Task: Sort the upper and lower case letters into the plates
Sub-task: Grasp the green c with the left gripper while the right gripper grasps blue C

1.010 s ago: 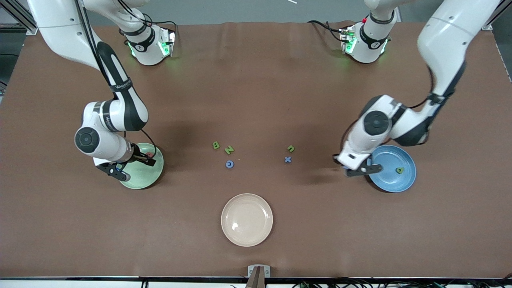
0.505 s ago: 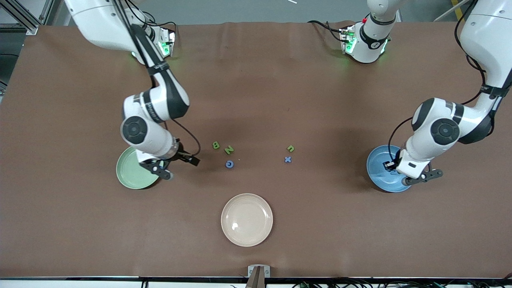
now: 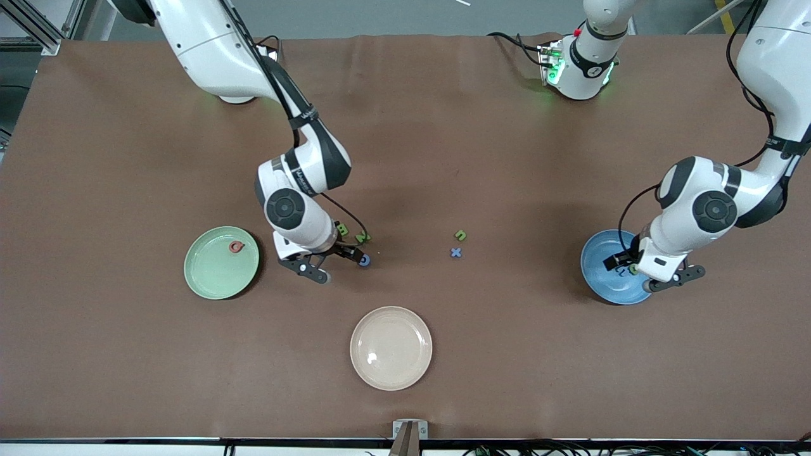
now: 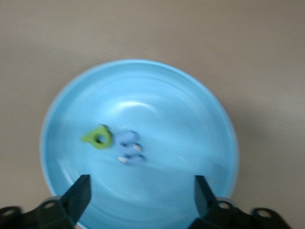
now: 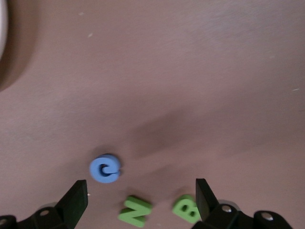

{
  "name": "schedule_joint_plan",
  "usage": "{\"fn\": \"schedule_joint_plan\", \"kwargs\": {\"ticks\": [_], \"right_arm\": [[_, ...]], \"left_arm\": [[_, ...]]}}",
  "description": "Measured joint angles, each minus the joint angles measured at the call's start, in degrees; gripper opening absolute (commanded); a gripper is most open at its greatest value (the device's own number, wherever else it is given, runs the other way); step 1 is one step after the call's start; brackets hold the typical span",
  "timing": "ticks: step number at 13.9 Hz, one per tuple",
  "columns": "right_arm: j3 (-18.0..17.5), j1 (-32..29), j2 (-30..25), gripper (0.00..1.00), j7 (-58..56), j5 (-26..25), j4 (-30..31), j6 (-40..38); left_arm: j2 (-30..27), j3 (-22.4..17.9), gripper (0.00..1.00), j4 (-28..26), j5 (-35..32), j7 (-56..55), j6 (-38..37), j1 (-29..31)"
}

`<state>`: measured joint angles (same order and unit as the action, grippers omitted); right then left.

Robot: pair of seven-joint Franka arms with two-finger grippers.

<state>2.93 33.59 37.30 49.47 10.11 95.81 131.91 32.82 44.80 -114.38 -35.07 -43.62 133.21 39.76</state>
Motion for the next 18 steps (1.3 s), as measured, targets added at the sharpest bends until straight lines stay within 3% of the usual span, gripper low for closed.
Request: {"fn": "schedule_joint_plan", "kwargs": {"ticks": [4,9,10,14,16,18], "right_arm": [[0.08,1.36,3.62,0.92,4.47,-3.79,-3.65,0.82],[0.09,1.84,6.64,0.85,5.27,-4.13,-4.51,4.54],[0.09,2.09,6.92,0.82,5.49,-4.16,-4.60,4.62],[0.09,3.14,7.04,0.60,6.40,-4.33,-4.72,4.63],[0.13,3.19,7.04,0.48,6.47,-4.41,-4.74,4.63],[0.22,3.19,7.05,0.21,6.48,-4.46,-4.74,4.63]], "left_arm": [[0.16,6.78,0.97,-0.52,0.00,-13.44,-0.79,-4.04],[4.50,5.89,0.90,2.17,0.00,-32.27,-0.72,-20.83],[5.29,4.78,0.85,3.37,0.00,-35.82,-0.72,-23.99],[7.81,-2.83,0.78,6.61,0.00,-45.47,-0.66,-36.20],[9.52,-4.32,0.75,7.92,0.00,-48.61,-0.62,-39.07],[11.17,-4.52,0.74,9.35,0.00,-50.30,-0.61,-39.87]]}}
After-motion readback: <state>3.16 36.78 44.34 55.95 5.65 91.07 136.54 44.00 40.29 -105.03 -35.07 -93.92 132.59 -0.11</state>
